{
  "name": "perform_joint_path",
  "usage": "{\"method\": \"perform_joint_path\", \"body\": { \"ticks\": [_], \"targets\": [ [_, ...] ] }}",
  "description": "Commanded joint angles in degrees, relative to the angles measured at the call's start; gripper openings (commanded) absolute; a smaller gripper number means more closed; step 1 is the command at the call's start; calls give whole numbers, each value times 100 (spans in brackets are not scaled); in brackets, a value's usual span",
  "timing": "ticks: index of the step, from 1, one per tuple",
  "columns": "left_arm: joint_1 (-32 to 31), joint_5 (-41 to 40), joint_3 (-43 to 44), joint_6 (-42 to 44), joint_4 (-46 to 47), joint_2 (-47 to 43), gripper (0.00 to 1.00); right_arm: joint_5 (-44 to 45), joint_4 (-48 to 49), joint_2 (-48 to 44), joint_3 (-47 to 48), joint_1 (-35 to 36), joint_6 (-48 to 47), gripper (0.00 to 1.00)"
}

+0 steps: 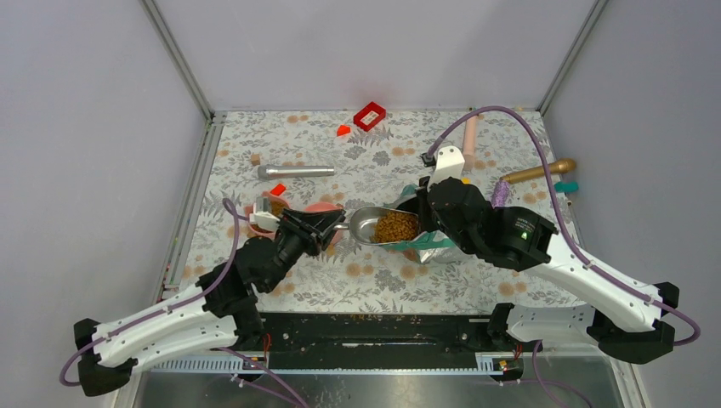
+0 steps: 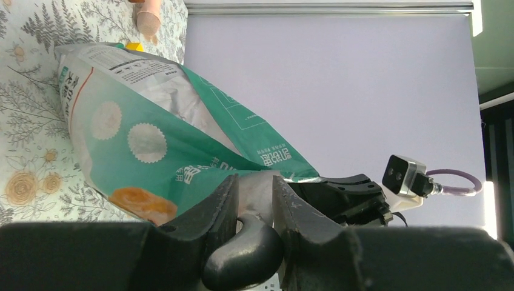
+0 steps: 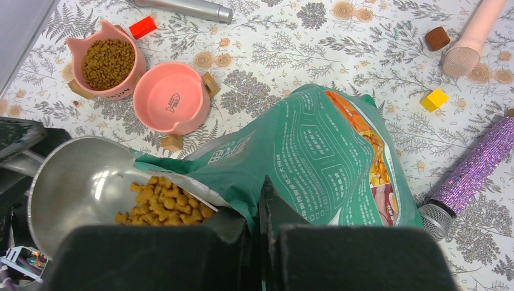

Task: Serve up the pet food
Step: Collect the pet food from the pet food bag.

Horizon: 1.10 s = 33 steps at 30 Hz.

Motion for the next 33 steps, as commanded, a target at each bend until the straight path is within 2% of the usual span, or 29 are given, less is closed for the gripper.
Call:
{"method": "perform_joint_path", "body": {
  "ticks": [1,5,12,16,21,25,33],
  "targets": [
    [56,-201,111,-107,738,427,0,133,475,-291,460,-20,210,0],
    [56,-199,191,-136,663,400,0,142,508,-330,475,-20,219,0],
    [56,-910,-125,-312,107,-372,0,138,509,-385,409,-14,221,0],
    [56,-724,-58,-261,592,44,0,106,506,-353,410,-15,262,0],
    [56,-409,257,-211,569,581,0,83,481,-287,496,-20,239,0],
    [56,-754,61,-247,357,-33,0,103,465,-316,469,-16,247,0],
    [56,-1292,200,-363,-989,-869,0,220,466,-408,402,-21,246,0]
  ]
}}
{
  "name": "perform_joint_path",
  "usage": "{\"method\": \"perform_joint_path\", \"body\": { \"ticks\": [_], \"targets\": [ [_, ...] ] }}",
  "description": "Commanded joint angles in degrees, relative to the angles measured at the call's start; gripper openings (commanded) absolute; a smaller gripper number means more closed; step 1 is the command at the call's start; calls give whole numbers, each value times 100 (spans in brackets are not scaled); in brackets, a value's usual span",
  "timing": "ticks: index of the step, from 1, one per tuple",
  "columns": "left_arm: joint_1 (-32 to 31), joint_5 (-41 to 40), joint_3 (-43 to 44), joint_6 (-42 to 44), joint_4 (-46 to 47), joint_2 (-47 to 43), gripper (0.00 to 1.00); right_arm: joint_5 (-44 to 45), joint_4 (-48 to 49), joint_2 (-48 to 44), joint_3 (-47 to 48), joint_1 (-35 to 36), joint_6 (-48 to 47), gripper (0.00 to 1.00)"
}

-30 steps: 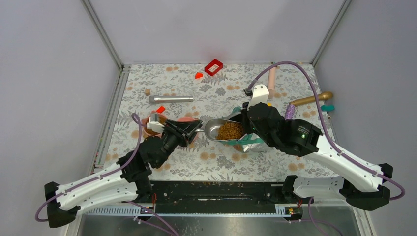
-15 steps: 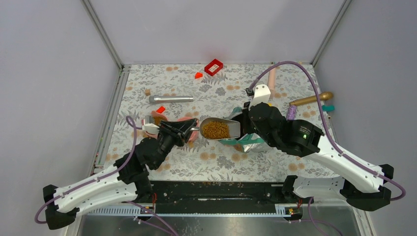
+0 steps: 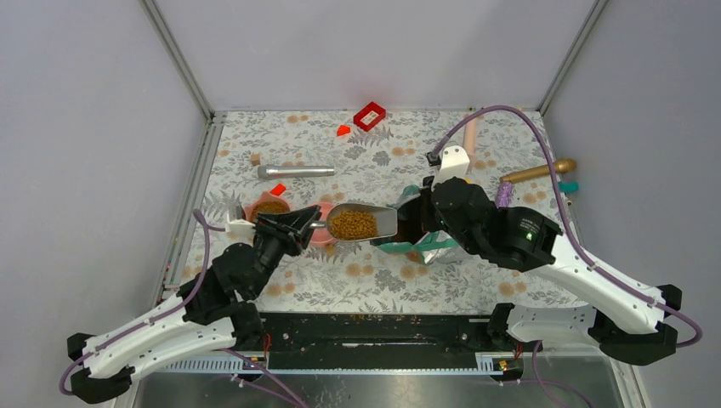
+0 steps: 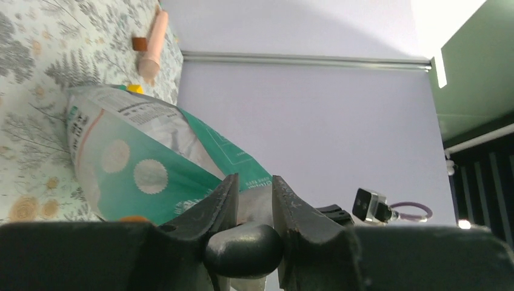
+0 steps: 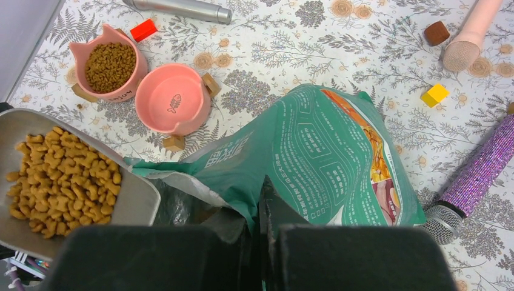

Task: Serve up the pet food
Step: Collect the pet food from the pet food bag, then pour the pet food into the pet food bowl.

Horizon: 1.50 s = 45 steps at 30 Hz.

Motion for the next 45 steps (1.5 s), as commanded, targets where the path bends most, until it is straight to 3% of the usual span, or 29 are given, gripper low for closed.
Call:
{"method": "perform_joint_path", "body": {
  "ticks": [1,6,10,17,22,38,45],
  "targets": [
    [44,-639,268,-127,-767,-318,0,263,540,-376,362,3,98,0],
    [43,-1203,609,240,-1496,-620,0,437,579,-497,265,8,136,0],
    [39,-1673,956,6,-2403,-510,0,400,617,-472,242,4,177,0],
    [43,-2403,929,-400,-3142,-560,0,383,622,-443,229,10,224,0],
    [43,-2921,1117,-1126,-4268,-395,0,388,632,-419,225,11,218,0],
    [108,-3681,1200,-3696,-6259,963,0,234,648,-441,222,3,263,0],
    [453,-3650,1434,-3955,-6634,1672,0,183,621,-340,285,6,236,0]
  ]
}}
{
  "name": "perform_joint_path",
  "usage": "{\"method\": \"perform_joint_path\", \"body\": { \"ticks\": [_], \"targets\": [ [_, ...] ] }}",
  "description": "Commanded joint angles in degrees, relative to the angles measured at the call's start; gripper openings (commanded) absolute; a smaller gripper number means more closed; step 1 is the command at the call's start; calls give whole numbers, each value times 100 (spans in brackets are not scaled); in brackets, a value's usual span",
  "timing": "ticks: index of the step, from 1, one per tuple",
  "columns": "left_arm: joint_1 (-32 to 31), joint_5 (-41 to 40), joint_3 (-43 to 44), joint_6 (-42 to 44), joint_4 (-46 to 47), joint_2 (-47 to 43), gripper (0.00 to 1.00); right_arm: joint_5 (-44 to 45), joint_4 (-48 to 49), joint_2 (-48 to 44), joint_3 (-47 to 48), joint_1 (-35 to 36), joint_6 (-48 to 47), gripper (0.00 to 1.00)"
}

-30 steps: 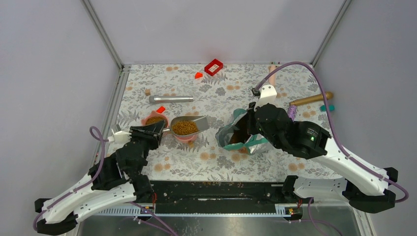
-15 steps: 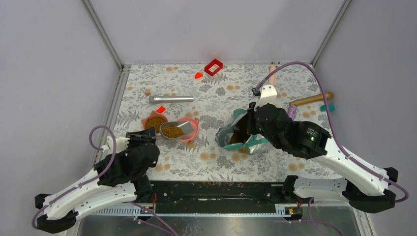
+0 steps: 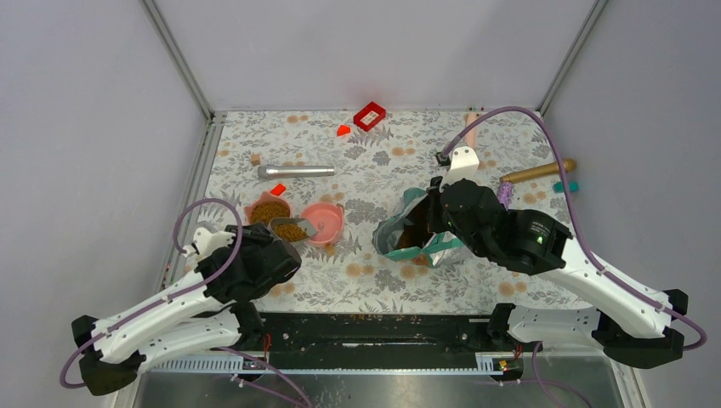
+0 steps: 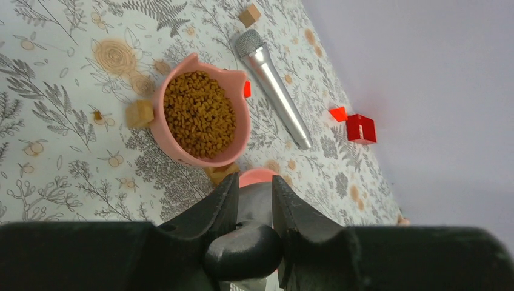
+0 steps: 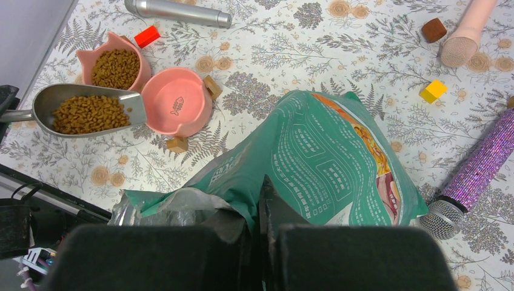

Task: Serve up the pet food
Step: Pour the pet food into the pet food bowl.

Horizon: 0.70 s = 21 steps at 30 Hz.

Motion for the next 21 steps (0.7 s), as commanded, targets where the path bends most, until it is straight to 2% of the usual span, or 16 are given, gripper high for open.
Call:
{"method": "perform_joint_path", "body": {
  "ticks": [1,4,12,21],
  "targets": [
    [147,-422,336,-1488,-111,270,0,143,725,-132,299,6,103,0],
    [265,-382,305,-1304,141,334,0,162,720,-135,291,4,99,0],
    [815,28,-10,180,1696,176,0,187,727,-97,297,4,64,0],
    [972,158,-215,177,1650,42,0,241,741,-47,299,6,40,0]
  ]
}}
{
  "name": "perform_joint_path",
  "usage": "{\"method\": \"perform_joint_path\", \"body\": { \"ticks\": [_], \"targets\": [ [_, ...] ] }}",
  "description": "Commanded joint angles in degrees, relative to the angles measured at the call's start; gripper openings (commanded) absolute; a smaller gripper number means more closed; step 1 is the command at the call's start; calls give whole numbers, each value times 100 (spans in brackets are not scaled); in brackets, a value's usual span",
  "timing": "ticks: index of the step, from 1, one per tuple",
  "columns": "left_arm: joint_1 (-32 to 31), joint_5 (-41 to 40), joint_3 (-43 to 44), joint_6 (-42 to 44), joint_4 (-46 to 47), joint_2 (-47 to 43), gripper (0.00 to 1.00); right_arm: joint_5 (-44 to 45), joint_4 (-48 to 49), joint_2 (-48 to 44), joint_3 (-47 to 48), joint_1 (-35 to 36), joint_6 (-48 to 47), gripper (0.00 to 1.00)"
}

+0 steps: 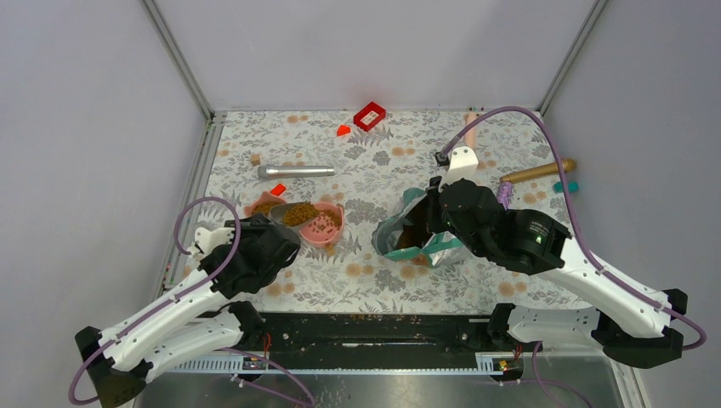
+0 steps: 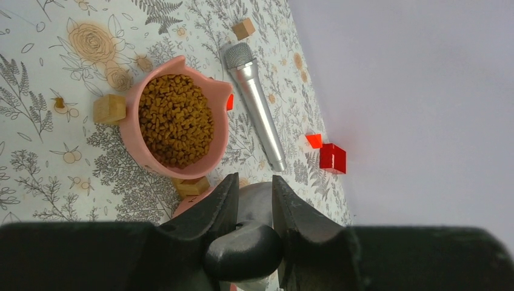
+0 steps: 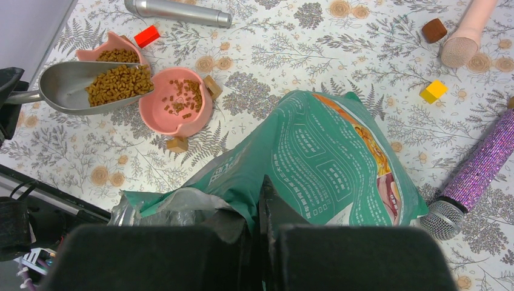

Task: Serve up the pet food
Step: Pour the pet food into the pet food bowl.

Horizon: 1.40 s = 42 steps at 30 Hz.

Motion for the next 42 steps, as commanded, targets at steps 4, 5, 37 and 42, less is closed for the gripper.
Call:
{"method": "perform_joint_path", "body": {
  "ticks": [4,5,37,42],
  "targets": [
    [46,22,-189,-29,302,-240,0,231,739,-2,333,4,25,0],
    [44,22,-182,-17,302,-232,0,232,742,16,338,6,16,0],
    [238,-12,892,1489,252,1131,0,252,751,-108,194,4,-23,0],
    [252,28,1061,1900,253,1268,0,283,740,-125,177,4,-59,0]
  ]
}}
